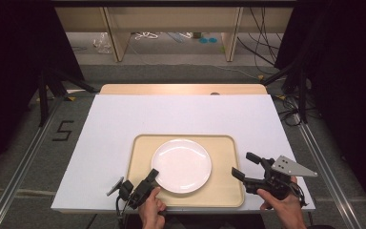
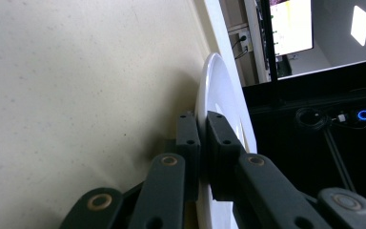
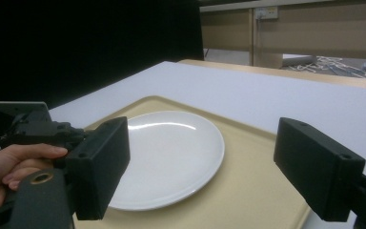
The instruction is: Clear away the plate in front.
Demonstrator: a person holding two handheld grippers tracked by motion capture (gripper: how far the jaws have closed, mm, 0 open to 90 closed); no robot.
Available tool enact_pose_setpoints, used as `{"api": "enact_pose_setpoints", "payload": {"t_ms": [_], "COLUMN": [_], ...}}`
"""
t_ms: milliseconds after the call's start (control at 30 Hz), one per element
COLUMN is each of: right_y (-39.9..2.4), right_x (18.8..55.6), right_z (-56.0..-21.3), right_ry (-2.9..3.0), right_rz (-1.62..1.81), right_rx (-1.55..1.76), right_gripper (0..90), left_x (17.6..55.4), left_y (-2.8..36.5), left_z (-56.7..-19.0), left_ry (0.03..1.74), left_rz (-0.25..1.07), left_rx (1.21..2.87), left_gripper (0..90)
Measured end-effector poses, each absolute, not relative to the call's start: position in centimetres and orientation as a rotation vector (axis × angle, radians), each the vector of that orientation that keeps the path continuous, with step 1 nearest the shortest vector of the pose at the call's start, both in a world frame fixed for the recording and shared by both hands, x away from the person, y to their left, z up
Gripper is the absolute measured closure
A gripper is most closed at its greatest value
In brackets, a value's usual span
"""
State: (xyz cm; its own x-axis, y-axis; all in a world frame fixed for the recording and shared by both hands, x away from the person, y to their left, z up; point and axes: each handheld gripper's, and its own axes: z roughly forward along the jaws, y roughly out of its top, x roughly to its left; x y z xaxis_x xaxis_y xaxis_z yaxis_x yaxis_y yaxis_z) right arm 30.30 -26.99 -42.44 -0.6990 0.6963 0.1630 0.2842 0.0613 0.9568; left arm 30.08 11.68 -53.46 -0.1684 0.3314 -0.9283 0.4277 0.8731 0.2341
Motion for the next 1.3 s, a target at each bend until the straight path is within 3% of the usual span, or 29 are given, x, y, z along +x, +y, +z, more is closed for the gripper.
{"api": "enact_pose_setpoints", "payload": {"t_ms": [333, 500, 533, 833, 1000, 1167, 1300], "right_y": [-27.0, -27.1, -27.0, -26.8, -26.9, -26.8, -27.0], "right_x": [30.3, 30.3, 30.4, 30.4, 30.4, 30.4, 30.3], "right_z": [-42.4, -42.4, -42.5, -42.6, -42.5, -42.6, -42.5], "right_ry": [2.009, 2.007, 1.993, 1.982, 1.988, 1.987, 2.007], "right_rz": [1.672, 1.665, 1.696, 1.701, 1.695, 1.695, 1.665], "right_rx": [0.985, 0.988, 0.982, 0.977, 0.978, 0.976, 0.987], "right_gripper": [20.5, 20.6, 20.6, 20.6, 20.5, 20.5, 20.3], "left_x": [29.3, 28.9, 28.9, 29.2, 29.4, 29.6, 29.9], "left_y": [11.2, 11.5, 11.6, 12.2, 12.0, 11.9, 12.3], "left_z": [-53.1, -51.9, -51.4, -50.4, -49.9, -49.2, -48.9], "left_ry": [1.792, 1.812, 1.808, 1.771, 1.742, 1.684, 1.603], "left_rz": [-0.051, 0.045, 0.068, 0.096, 0.147, 0.215, 0.26], "left_rx": [0.626, 0.655, 0.662, 0.697, 0.786, 0.865, 0.977], "left_gripper": [84.1, 65.4, 55.0, 45.9, 34.9, 29.5, 16.1]}}
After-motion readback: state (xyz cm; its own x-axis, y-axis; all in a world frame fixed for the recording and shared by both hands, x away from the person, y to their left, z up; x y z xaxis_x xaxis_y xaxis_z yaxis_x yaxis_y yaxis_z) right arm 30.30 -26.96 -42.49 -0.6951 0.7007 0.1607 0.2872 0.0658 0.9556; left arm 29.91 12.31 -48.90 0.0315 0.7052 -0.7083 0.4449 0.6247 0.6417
